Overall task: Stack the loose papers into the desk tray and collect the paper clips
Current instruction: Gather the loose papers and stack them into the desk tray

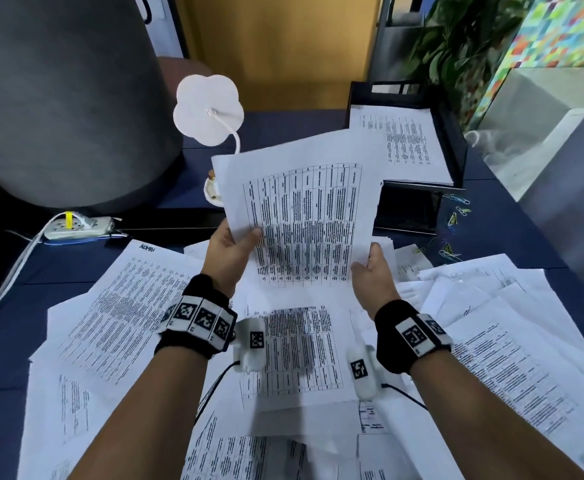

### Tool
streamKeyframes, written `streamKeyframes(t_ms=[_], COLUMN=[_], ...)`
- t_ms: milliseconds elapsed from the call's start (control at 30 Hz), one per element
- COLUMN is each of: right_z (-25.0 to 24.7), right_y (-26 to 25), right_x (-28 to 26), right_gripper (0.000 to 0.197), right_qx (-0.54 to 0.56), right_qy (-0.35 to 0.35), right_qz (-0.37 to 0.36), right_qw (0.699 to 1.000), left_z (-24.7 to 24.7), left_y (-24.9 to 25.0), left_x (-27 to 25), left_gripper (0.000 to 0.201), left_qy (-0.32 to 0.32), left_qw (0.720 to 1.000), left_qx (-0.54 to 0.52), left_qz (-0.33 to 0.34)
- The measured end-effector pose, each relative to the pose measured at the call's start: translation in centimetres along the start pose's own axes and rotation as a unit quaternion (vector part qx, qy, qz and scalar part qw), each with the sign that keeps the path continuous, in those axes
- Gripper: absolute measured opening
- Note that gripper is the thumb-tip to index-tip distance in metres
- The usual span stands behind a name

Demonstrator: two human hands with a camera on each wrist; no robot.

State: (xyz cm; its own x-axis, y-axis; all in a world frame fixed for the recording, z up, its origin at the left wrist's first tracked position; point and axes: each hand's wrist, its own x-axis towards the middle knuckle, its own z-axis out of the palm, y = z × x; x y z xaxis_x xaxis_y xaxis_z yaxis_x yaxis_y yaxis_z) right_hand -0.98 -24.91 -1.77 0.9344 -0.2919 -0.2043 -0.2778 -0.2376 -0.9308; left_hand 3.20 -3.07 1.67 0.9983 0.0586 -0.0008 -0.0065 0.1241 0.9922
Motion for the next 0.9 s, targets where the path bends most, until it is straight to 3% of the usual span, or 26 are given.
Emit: streamKeyframes(t_ms=[100,200,333,433,567,667,800,900], right_z=[0.0,-0.3,-0.3,-0.4,0.0,0.3,-0.3,-1.3], right_y=[-0.3,-0.9,-1.2,-1.0,1.3,3.1,3.0,2.8], right_x=[0.1,0.0,0.3,0.5,1.1,1.3,0.9,1.1], right_gripper=[0.033,0.037,0.024,0.026,0.032,0.021,0.013,0.013], right_qx=[0.02,0.052,0.043,0.046,0.01,-0.03,0.035,0.054], right_qy=[0.027,0.025,0.042,0.031,-0.008,-0.021,0.016,-0.013], right_qz=[-0.044,-0.072,-0.098,-0.085,0.0,0.024,0.01,0.027], right_qw=[0.998,0.996,0.993,0.995,1.0,0.999,0.999,0.998], left_z=[0.5,1.1,1.7,1.7,1.3,1.3,1.6,1.8], left_y=[1.0,2.1,2.5,1.7,-0.9,-1.8,-1.1,-0.4], left_x=[-0.1,-0.1,0.2,0.6,1.2,1.0,1.1,1.5], left_gripper=[0.033,0.038,0.032,0.036,0.019,0.025,0.025,0.025], left_qy=[-0.014,-0.017,-0.007,0.022,0.032,0.028,0.051,0.046], left_qw=[1.0,0.998,0.997,0.997,0.999,0.999,0.998,0.999], left_qx=[-0.002,-0.01,-0.002,-0.01,0.021,0.034,0.012,-0.014], left_qz=[0.023,0.052,0.081,0.079,0.032,0.009,0.031,0.026])
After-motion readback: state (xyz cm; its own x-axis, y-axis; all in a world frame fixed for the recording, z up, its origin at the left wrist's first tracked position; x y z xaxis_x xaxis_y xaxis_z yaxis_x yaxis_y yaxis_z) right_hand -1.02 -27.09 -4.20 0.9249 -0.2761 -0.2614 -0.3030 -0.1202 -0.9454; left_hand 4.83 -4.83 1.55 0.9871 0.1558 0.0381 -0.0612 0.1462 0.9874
